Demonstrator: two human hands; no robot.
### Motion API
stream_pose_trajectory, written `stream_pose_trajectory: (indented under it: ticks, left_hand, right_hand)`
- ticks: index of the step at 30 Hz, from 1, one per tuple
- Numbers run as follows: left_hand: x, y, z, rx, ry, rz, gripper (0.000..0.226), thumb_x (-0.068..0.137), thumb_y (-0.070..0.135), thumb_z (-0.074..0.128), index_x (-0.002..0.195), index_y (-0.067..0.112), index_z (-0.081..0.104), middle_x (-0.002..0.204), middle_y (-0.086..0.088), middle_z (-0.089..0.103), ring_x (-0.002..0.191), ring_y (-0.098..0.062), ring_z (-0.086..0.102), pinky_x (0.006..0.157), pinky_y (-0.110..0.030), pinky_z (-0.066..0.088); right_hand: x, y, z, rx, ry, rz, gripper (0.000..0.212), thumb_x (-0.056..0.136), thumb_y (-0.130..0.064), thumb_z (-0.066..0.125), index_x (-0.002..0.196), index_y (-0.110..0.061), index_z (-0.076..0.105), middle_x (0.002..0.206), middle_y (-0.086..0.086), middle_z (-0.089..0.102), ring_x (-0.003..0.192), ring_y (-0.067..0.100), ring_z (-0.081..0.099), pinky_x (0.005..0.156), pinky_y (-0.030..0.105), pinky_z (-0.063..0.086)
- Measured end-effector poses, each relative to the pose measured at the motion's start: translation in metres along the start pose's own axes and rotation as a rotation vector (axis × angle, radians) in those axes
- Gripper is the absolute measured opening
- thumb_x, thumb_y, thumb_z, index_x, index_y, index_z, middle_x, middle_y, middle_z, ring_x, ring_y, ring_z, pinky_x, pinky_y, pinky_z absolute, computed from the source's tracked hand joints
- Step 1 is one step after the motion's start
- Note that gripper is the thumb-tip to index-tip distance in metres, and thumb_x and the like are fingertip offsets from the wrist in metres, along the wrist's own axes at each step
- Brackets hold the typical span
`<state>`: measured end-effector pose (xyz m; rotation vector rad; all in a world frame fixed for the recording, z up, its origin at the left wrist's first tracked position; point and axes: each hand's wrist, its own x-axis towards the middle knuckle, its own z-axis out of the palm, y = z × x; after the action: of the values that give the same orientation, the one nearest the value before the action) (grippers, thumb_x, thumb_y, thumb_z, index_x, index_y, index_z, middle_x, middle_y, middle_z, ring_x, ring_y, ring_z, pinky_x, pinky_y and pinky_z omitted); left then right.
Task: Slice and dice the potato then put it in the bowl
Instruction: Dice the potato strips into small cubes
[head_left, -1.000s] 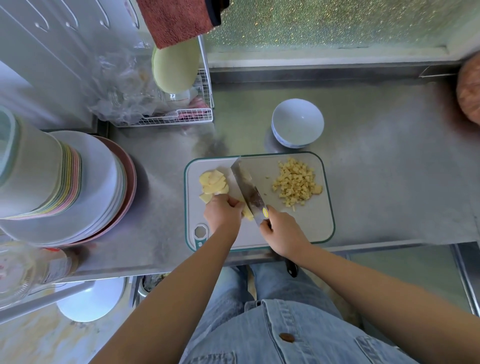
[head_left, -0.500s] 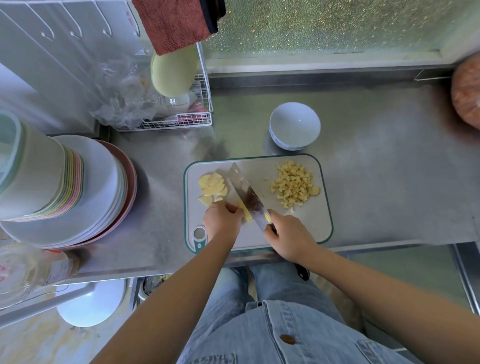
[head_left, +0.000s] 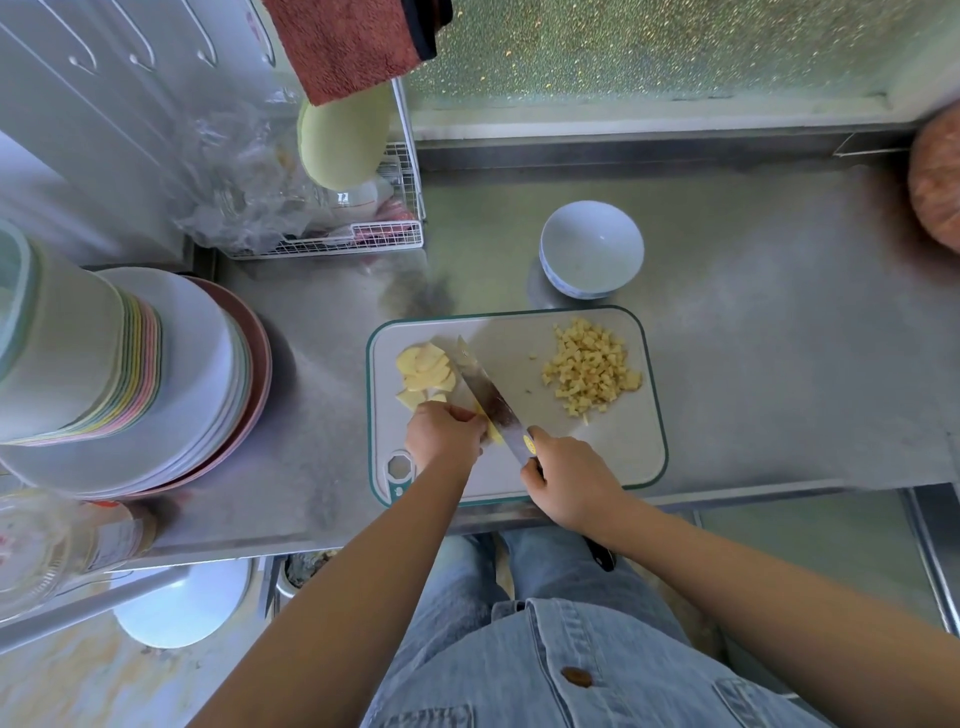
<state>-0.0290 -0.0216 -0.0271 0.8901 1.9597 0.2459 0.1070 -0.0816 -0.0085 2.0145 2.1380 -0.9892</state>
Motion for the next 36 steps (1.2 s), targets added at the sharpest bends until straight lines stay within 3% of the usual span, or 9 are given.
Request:
stream_pose_trajectory:
  ticks: [5, 9, 15, 18, 24, 33, 36]
  left_hand:
    - [0.003, 0.004, -0.002, 0.017, -0.014, -0.024, 0.021, 0.079, 0.015, 0.071, 0.059, 0.017, 0.066, 0.061, -0.003, 0.070, 0.067, -0.015, 0.070, 0.068, -0.028, 0.058]
    - [0.002, 0.005, -0.003, 0.016, -0.010, -0.027, 0.021, 0.078, 0.015, 0.073, 0.058, 0.019, 0.065, 0.061, -0.002, 0.070, 0.068, -0.016, 0.070, 0.070, -0.030, 0.058]
    - [0.000, 0.006, -0.002, -0.003, -0.028, -0.024, 0.018, 0.077, 0.013, 0.071, 0.060, 0.017, 0.067, 0.062, -0.003, 0.071, 0.068, -0.016, 0.070, 0.070, -0.031, 0.059]
    - [-0.001, 0.008, 0.000, -0.011, -0.037, -0.024, 0.015, 0.077, 0.013, 0.071, 0.062, 0.016, 0.068, 0.061, -0.003, 0.070, 0.068, -0.017, 0.070, 0.070, -0.031, 0.059]
    - [0.001, 0.012, 0.006, -0.005, -0.033, -0.006, 0.018, 0.079, 0.014, 0.070, 0.061, 0.015, 0.069, 0.064, -0.005, 0.071, 0.070, -0.019, 0.070, 0.069, -0.030, 0.059]
    - [0.005, 0.011, 0.008, 0.005, -0.037, -0.009, 0.016, 0.076, 0.014, 0.071, 0.060, 0.016, 0.068, 0.063, -0.004, 0.071, 0.069, -0.020, 0.071, 0.072, -0.036, 0.060]
    - [0.004, 0.010, 0.007, 0.023, -0.045, 0.018, 0.018, 0.075, 0.012, 0.069, 0.057, 0.015, 0.068, 0.063, -0.005, 0.072, 0.068, -0.021, 0.071, 0.070, -0.035, 0.060]
  right_hand:
    - [0.000, -0.001, 0.006, 0.003, -0.008, 0.006, 0.010, 0.091, -0.014, 0.042, 0.084, -0.013, 0.034, 0.056, -0.004, 0.033, 0.055, 0.024, 0.038, 0.047, 0.031, 0.023]
    - [0.000, -0.002, 0.011, 0.028, 0.007, 0.026, 0.012, 0.091, -0.014, 0.042, 0.083, -0.013, 0.035, 0.055, -0.005, 0.032, 0.048, 0.013, 0.031, 0.044, 0.024, 0.016]
    - [-0.005, 0.002, 0.010, 0.052, 0.034, 0.031, 0.013, 0.091, -0.014, 0.044, 0.082, -0.013, 0.035, 0.052, -0.006, 0.032, 0.046, 0.014, 0.029, 0.045, 0.030, 0.017]
    - [-0.007, 0.007, 0.007, 0.047, 0.041, 0.008, 0.014, 0.091, -0.013, 0.044, 0.081, -0.013, 0.035, 0.050, -0.006, 0.031, 0.044, 0.011, 0.028, 0.044, 0.025, 0.015]
    - [0.002, 0.014, -0.002, -0.014, 0.009, -0.022, 0.012, 0.090, -0.014, 0.042, 0.081, -0.013, 0.035, 0.054, -0.003, 0.034, 0.052, 0.024, 0.038, 0.044, 0.028, 0.018]
    - [0.004, 0.009, 0.004, -0.018, -0.005, 0.011, 0.010, 0.091, -0.016, 0.042, 0.085, -0.014, 0.035, 0.059, -0.004, 0.033, 0.061, 0.025, 0.041, 0.055, 0.031, 0.029]
    - [0.005, 0.014, 0.002, 0.012, 0.026, 0.020, 0.013, 0.091, -0.015, 0.042, 0.081, -0.014, 0.034, 0.055, -0.003, 0.032, 0.057, 0.026, 0.038, 0.051, 0.033, 0.025]
